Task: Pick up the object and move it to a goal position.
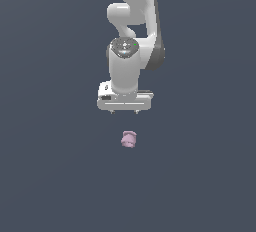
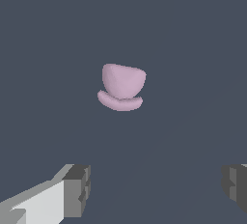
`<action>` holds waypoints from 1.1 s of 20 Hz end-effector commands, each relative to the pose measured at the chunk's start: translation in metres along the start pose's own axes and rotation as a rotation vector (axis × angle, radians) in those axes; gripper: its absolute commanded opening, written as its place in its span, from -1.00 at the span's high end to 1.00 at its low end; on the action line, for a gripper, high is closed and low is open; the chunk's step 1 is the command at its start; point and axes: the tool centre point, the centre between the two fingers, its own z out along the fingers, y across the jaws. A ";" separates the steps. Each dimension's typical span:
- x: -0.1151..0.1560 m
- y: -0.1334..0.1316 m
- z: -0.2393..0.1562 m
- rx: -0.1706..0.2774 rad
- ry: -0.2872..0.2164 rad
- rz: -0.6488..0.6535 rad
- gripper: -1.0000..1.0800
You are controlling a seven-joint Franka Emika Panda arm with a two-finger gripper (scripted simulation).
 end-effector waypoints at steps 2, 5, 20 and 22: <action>0.000 0.000 0.000 0.000 0.000 -0.001 -0.92; 0.000 -0.007 0.000 0.005 0.000 -0.017 -0.92; 0.007 -0.023 0.005 0.018 0.000 -0.035 -0.92; 0.012 -0.022 0.010 0.019 0.001 -0.017 -0.92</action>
